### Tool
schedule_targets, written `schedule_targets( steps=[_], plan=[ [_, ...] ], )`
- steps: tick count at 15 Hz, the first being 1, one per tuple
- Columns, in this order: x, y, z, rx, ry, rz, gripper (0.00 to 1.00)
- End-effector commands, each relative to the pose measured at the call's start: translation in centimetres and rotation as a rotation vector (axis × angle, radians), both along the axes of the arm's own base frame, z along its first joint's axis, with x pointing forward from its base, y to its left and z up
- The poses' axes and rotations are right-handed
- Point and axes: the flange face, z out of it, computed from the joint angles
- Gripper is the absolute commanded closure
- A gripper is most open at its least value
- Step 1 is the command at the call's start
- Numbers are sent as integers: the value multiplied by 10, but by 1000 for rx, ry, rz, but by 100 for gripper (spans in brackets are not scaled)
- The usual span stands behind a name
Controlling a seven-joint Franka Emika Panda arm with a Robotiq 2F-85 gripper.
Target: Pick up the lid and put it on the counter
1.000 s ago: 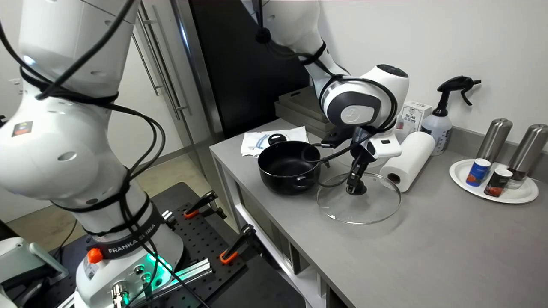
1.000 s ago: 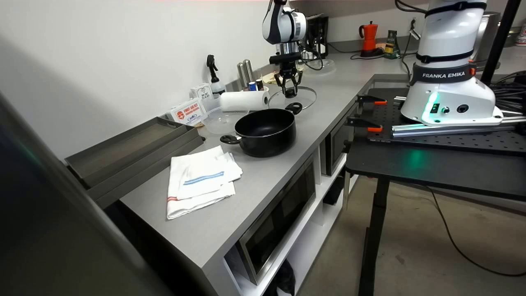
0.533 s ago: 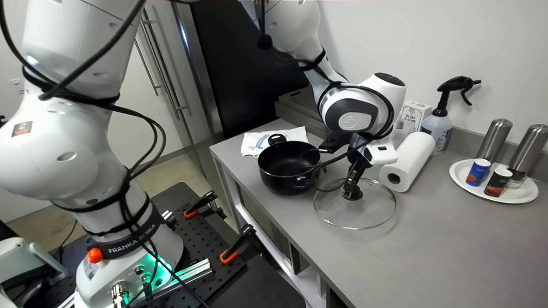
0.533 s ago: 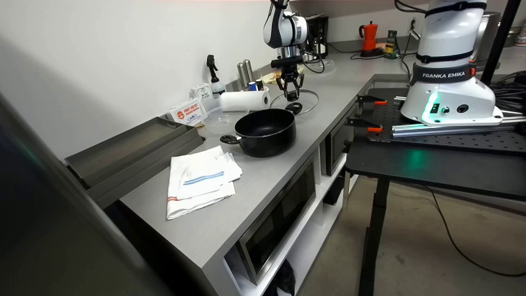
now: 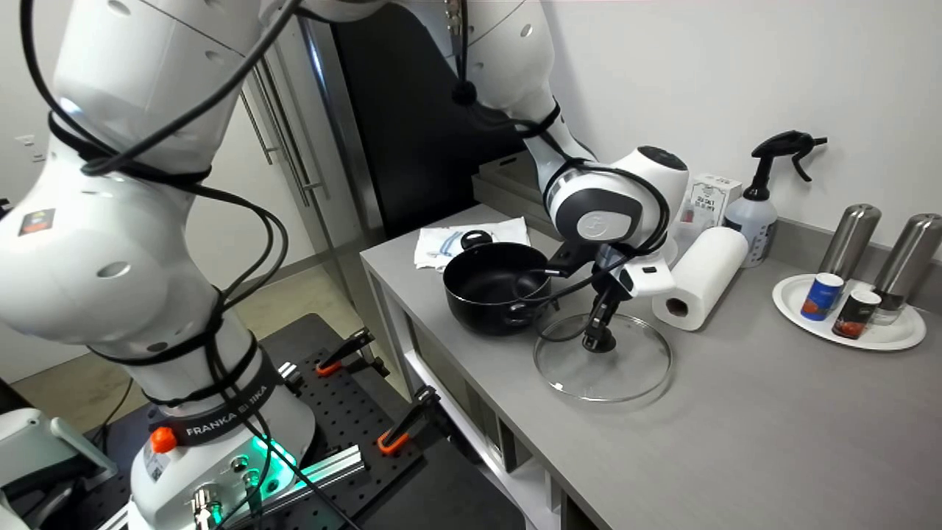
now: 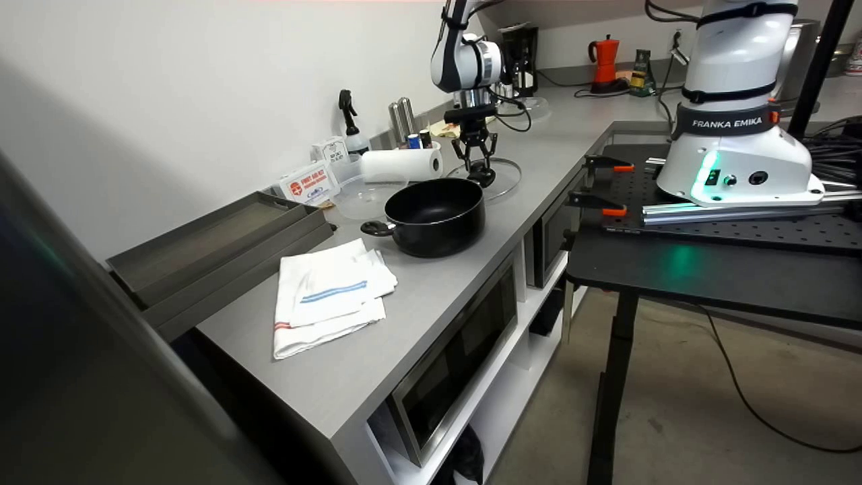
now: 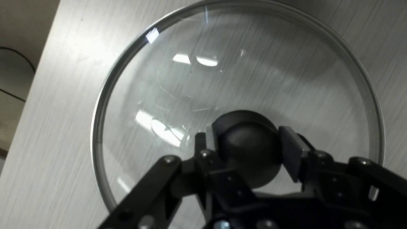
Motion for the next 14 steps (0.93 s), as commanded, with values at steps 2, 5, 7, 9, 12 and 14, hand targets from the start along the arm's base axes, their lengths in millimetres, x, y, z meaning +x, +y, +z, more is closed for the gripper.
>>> schedule_targets(
  steps=[2, 5, 7, 9, 12, 14],
  plan=[
    [8, -8, -7, 25, -22, 3, 75],
    [9, -13, -13, 26, -16, -8, 75],
    [10, -16, -15, 26, -13, -13, 75],
    [12, -18, -15, 25, -15, -14, 75],
    [13, -19, -14, 23, -17, -15, 75],
    [14, -20, -14, 23, -18, -15, 75]
  ],
)
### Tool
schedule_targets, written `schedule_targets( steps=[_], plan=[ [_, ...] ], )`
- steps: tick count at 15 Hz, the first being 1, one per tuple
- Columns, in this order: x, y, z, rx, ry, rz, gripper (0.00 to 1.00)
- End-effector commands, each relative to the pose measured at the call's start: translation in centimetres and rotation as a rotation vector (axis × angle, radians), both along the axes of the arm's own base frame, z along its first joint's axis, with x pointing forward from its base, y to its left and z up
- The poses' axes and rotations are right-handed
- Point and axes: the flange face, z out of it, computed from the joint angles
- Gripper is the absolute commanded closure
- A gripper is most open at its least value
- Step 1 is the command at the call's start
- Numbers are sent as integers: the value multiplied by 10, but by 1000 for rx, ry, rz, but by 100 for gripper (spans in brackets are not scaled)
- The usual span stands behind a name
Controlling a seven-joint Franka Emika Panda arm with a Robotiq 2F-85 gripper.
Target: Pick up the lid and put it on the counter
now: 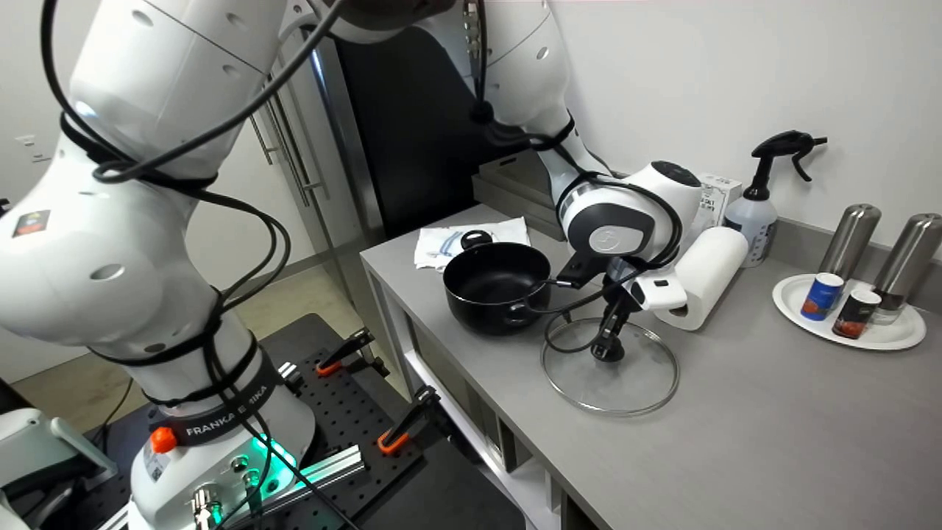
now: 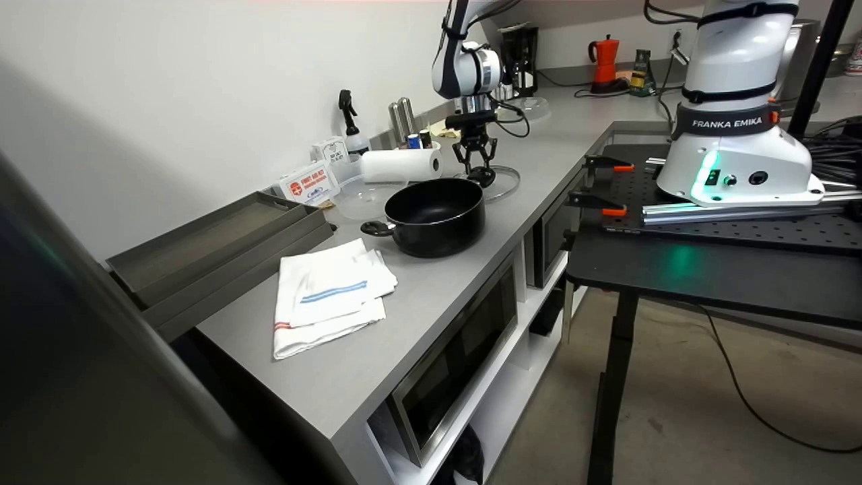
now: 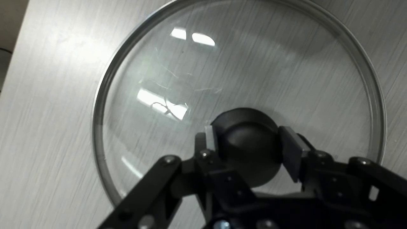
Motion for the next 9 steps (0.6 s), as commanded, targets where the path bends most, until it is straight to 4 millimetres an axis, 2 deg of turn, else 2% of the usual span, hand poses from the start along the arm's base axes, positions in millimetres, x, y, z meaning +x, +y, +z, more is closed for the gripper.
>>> schedule_targets(
  steps=[1, 8, 9],
  plan=[
    [7, -2, 4, 18, -13, 3, 75],
    [9, -3, 4, 17, -18, 4, 75],
    [9, -3, 4, 18, -18, 4, 72]
  ],
)
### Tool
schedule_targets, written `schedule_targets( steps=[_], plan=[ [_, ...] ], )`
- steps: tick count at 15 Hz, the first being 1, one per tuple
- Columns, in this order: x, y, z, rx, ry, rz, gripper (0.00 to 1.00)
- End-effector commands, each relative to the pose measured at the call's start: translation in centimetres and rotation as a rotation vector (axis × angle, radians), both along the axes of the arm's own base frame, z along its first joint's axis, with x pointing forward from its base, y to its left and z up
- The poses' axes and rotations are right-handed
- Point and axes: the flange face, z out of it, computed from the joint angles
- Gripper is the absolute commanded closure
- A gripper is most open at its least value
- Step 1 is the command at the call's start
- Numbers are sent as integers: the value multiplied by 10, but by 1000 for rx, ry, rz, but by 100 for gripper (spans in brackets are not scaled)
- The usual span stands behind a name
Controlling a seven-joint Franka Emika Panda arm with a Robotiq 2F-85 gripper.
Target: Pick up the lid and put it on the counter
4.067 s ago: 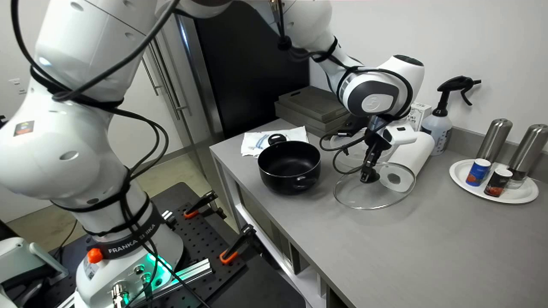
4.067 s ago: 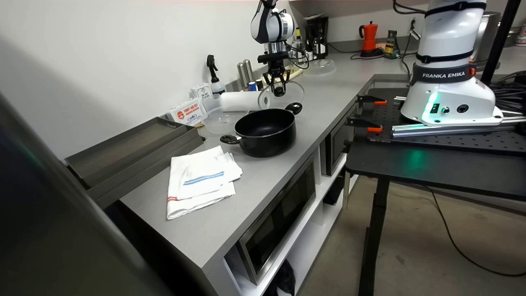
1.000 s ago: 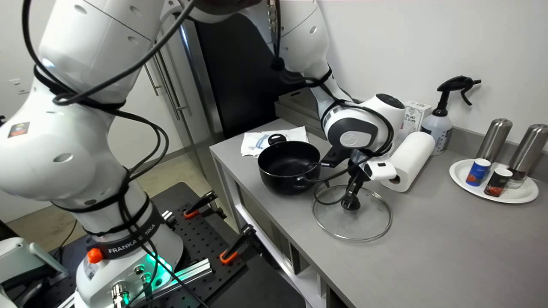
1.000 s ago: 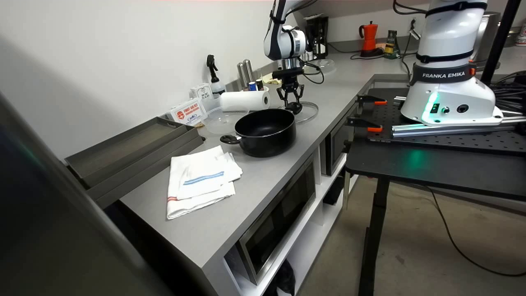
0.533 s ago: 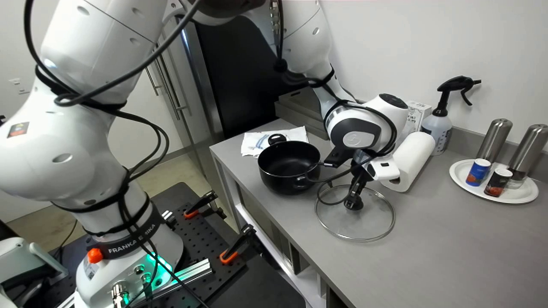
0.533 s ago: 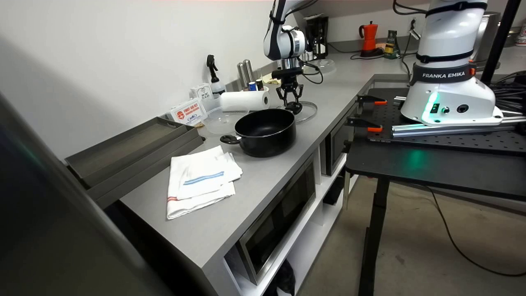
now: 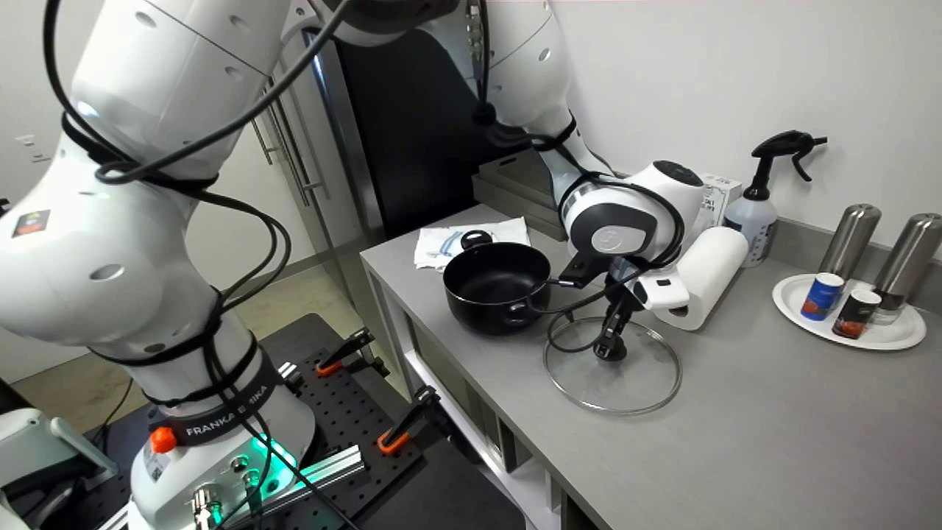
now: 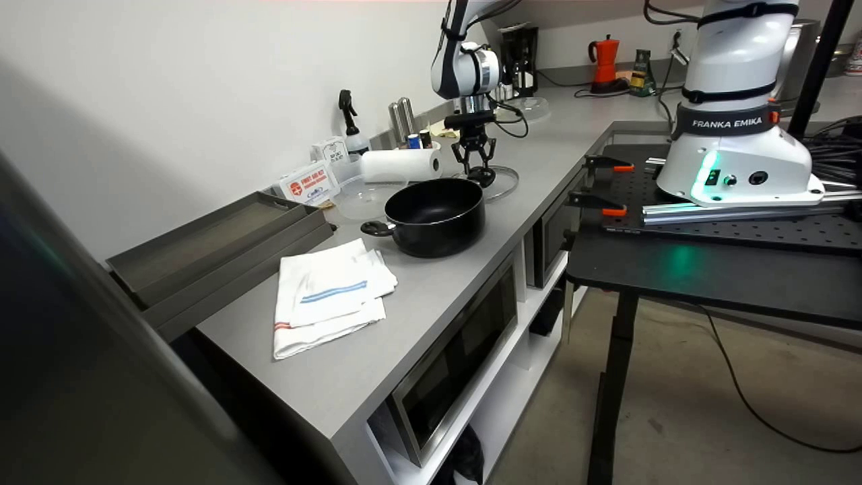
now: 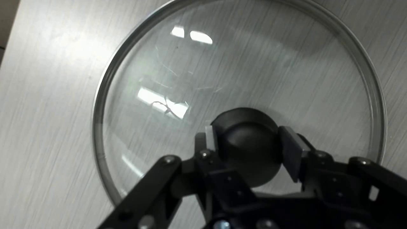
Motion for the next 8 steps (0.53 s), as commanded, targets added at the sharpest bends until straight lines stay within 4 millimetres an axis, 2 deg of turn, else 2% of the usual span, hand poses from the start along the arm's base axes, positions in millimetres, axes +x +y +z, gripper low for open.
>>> schedule_targets(
  steps=[1, 3, 5, 6, 7, 8],
  plan=[
    [5, -1, 4, 21, -12, 3, 73],
    [5, -1, 4, 22, -13, 3, 75],
    [5, -1, 4, 22, -14, 3, 72],
    [5, -2, 5, 22, -14, 3, 68],
    [5, -1, 5, 22, -14, 3, 59],
    [5, -1, 5, 22, -14, 3, 54]
  ],
)
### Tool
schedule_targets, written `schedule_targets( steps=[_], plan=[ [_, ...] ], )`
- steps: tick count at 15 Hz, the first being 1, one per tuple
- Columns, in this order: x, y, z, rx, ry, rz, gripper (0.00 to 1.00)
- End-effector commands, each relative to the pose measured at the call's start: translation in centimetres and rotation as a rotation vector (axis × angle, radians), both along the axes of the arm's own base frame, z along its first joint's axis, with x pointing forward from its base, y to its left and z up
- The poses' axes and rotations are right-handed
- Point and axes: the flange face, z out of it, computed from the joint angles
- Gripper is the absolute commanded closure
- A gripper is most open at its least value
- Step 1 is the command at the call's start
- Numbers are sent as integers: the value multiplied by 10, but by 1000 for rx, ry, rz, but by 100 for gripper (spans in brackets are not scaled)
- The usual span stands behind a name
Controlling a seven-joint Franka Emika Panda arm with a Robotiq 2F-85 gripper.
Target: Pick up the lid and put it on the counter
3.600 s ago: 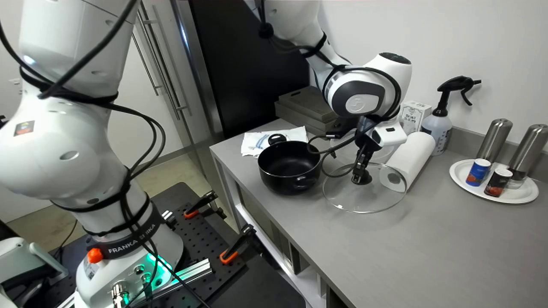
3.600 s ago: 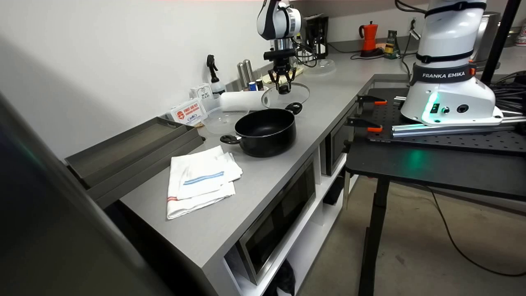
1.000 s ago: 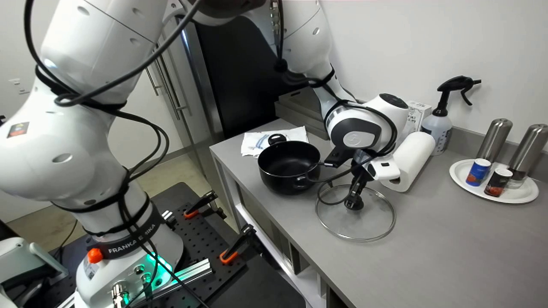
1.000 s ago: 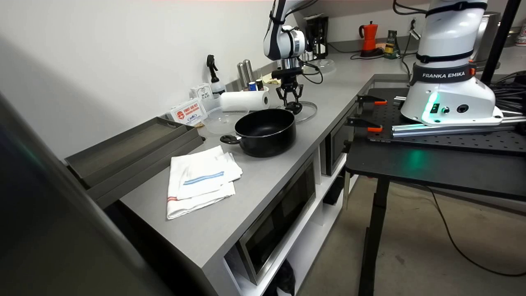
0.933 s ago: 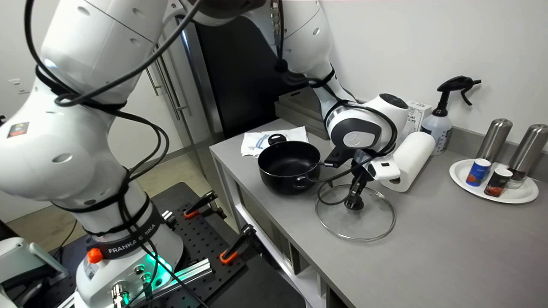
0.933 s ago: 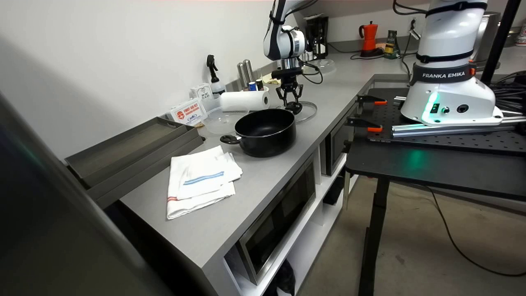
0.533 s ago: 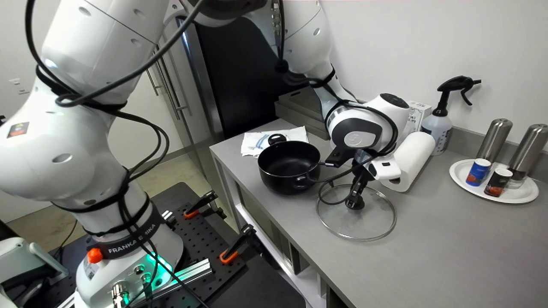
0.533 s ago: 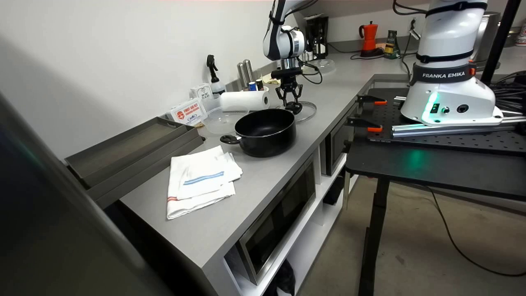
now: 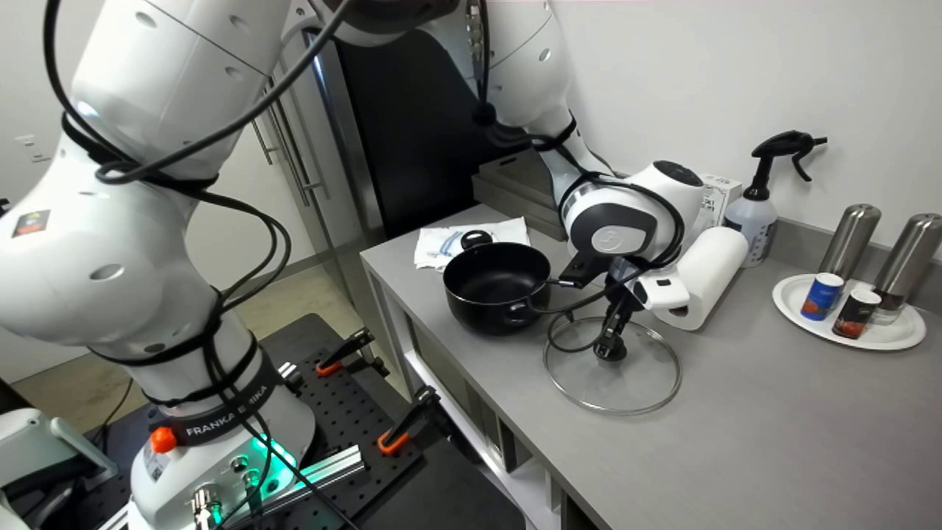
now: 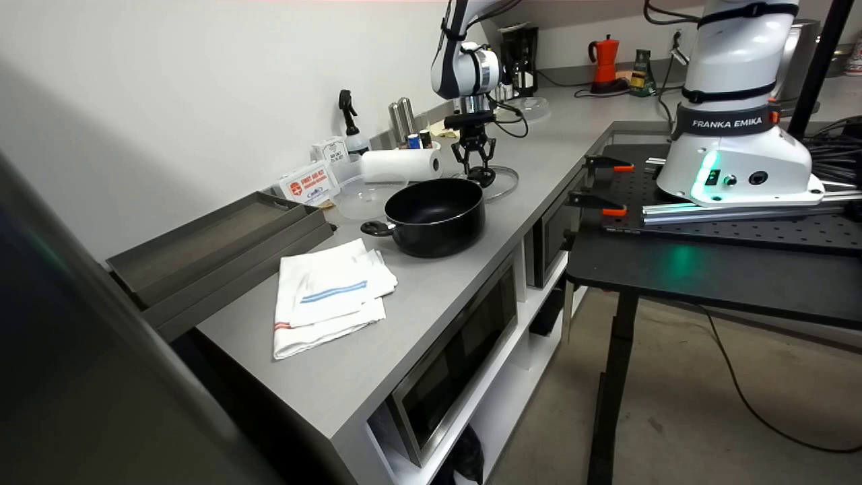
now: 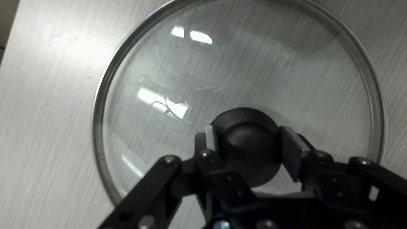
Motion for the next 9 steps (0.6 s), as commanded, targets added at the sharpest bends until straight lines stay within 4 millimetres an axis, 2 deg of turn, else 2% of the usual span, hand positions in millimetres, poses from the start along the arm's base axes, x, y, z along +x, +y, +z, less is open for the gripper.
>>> schedule_targets(
  steps=[1, 4, 6, 9],
  plan=[
    [5, -1, 5, 22, -13, 3, 48],
    [4, -1, 4, 23, -13, 2, 39],
    [5, -2, 5, 23, -14, 2, 21],
    [7, -2, 6, 22, -20, 2, 12]
  ],
)
